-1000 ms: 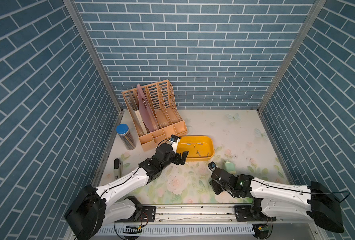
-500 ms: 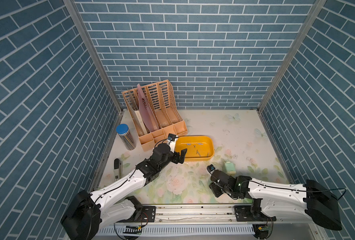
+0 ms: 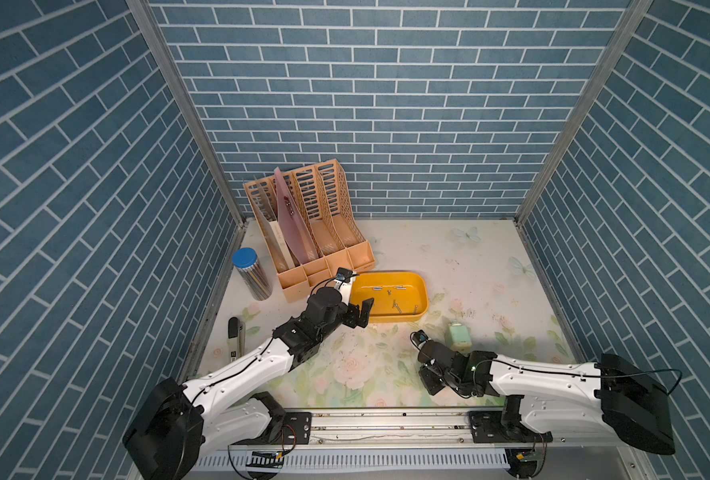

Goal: Put the screws on the desktop into the storage box
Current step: Pick up the screw from the center of the board, then place the screw in the storage box.

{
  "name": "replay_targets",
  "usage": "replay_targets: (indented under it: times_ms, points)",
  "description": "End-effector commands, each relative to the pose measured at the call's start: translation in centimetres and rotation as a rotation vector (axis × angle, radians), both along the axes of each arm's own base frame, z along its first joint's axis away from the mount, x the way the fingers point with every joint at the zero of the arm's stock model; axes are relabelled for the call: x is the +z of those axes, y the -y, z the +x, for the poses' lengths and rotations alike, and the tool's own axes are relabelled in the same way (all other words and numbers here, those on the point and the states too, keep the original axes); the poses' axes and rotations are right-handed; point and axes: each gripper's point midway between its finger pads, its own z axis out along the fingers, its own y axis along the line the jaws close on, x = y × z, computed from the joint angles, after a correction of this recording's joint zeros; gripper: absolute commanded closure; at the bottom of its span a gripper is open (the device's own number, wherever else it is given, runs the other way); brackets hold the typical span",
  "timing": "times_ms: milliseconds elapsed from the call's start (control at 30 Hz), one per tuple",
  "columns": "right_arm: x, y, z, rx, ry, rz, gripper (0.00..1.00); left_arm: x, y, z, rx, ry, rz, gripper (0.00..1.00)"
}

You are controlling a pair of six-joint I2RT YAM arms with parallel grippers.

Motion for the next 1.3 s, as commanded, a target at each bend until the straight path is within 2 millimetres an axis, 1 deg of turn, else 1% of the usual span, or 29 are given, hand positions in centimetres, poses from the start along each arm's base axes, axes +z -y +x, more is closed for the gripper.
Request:
replay_targets:
  times_ms: [0,100,200,267,400,467,567,700,767,833,900,967,1067,1133,1200,1267]
  points:
    - [-0.9,0.5,-0.8,0.005,-0.038,-0.038,0.88,-0.3,-0.4,0.1,0.013,0.001,0.015,0.0]
    - [-0.7,0.5,-0.7,0.005,-0.034,-0.034,0.92,-0.5,-0.3,0.2,0.011,-0.005,0.021,0.0]
    - [0.2,0.1,-0.3,0.003,-0.006,-0.012,0.93,-0.6,-0.1,0.3,0.008,-0.008,0.021,0.0]
    - [1.3,-0.6,0.3,0.01,0.025,0.006,0.95,-0.8,-0.1,0.2,0.005,-0.011,0.021,0.0]
    - [5.0,-2.4,1.9,0.034,0.108,0.049,0.96,-0.7,0.2,0.0,-0.005,-0.008,-0.013,0.0]
    - [6.8,-2.8,3.8,0.021,0.154,0.054,0.96,-0.4,0.7,-0.7,-0.04,0.004,-0.085,0.0]
    - [9.3,-3.8,6.6,0.013,0.193,0.107,0.96,-1.0,0.3,-1.3,-0.037,0.01,-0.123,0.0]
    - [11.2,-4.8,11.0,-0.003,0.226,0.116,0.97,-2.5,1.3,-2.3,-0.114,-0.017,-0.131,0.0]
    - [11.8,-5.8,13.2,-0.003,0.236,0.116,0.97,-3.1,2.2,-2.9,-0.177,-0.015,-0.138,0.0]
    - [11.6,-6.8,14.9,0.008,0.217,0.114,0.96,-3.4,2.5,-3.2,-0.207,-0.018,-0.142,0.0]
    - [10.9,-7.4,16.4,0.01,0.203,0.102,0.95,-3.4,3.1,-4.0,-0.264,-0.015,-0.156,0.0]
    - [10.0,-8.0,17.5,0.019,0.181,0.085,0.93,-3.5,3.2,-4.6,-0.284,-0.017,-0.164,0.0]
    - [8.1,-8.4,18.7,0.033,0.139,0.034,0.85,-4.3,3.6,-5.3,-0.295,-0.038,-0.13,0.0]
    - [6.9,-8.7,19.3,0.045,0.116,0.01,0.84,-5.0,4.3,-5.9,-0.297,-0.051,-0.087,0.0]
    - [6.2,-8.8,19.6,0.057,0.104,-0.011,0.84,-5.6,4.8,-6.3,-0.281,-0.055,-0.058,0.0]
    - [6.0,-8.7,20.0,0.055,0.099,-0.024,0.81,-5.9,5.8,-7.2,-0.304,-0.055,-0.047,0.02]
